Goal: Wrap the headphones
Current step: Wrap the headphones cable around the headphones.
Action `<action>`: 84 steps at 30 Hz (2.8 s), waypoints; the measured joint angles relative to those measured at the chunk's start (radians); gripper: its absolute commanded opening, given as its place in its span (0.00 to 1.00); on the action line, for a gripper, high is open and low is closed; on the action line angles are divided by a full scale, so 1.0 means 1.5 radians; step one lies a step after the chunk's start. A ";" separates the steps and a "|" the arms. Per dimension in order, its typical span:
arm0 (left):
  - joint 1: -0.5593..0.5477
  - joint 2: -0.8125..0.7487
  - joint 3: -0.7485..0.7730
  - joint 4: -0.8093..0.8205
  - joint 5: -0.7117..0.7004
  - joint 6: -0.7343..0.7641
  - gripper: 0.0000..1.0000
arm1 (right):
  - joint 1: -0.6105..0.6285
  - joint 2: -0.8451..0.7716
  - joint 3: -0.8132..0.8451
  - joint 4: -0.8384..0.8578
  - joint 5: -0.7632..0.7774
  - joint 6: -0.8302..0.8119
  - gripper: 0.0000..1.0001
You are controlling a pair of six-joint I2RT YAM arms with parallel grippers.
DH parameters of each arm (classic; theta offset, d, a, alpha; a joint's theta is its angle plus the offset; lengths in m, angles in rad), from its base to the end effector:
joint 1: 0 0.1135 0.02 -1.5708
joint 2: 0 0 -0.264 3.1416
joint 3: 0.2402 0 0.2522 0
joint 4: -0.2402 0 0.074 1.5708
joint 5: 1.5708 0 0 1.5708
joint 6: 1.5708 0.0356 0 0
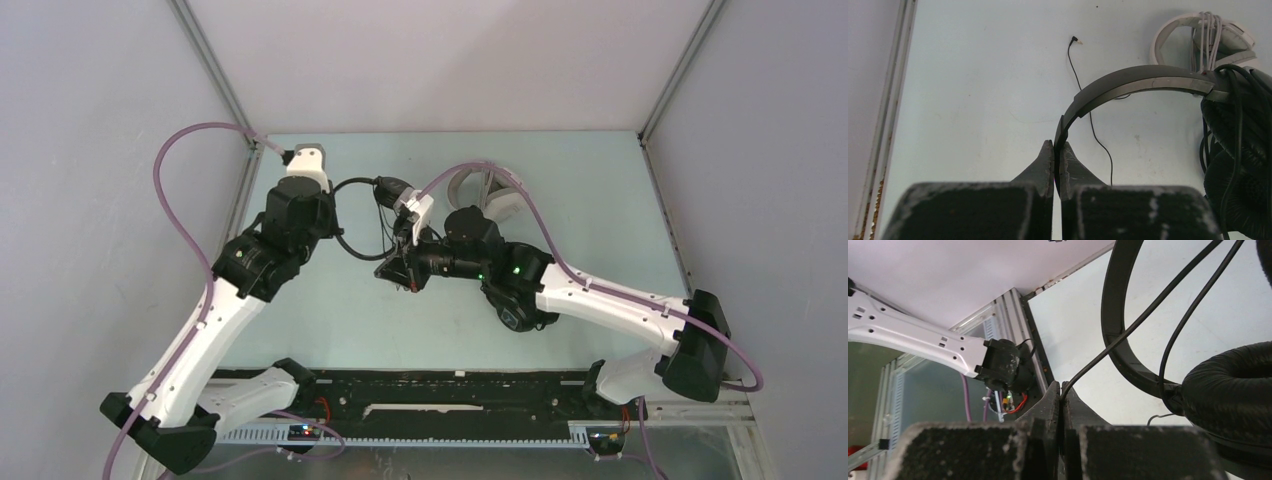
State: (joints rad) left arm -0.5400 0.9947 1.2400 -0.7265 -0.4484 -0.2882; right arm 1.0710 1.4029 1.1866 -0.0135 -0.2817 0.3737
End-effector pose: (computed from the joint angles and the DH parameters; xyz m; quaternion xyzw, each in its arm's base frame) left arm 0.1737 -0.0861 0.4035 -0.0096 0.8417 -0.0292 0.5391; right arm 0.1511 0.2973 0.3552 -0.3470 0.6993 0.4893 0.3889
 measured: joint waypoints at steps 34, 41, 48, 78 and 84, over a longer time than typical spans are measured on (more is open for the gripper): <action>0.050 -0.069 0.069 -0.070 0.167 -0.029 0.00 | 0.027 -0.034 -0.281 0.420 0.155 -0.356 0.27; 0.050 -0.071 0.095 -0.092 0.181 -0.029 0.00 | 0.027 -0.017 -0.307 0.540 0.127 -0.379 0.51; 0.051 -0.071 0.123 -0.110 0.198 -0.030 0.00 | 0.025 0.025 -0.322 0.609 0.096 -0.397 0.52; 0.051 -0.066 0.223 -0.136 0.238 -0.035 0.00 | -0.017 0.274 -0.369 0.890 0.043 -0.288 0.00; 0.051 -0.066 0.244 -0.143 0.228 -0.034 0.00 | -0.037 0.277 -0.399 0.927 0.048 -0.251 0.00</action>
State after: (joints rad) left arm -0.4641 0.8959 1.6058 -0.9409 -0.1059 -0.3397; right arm 1.0161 1.8179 0.5888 1.3777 -0.2100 -0.0032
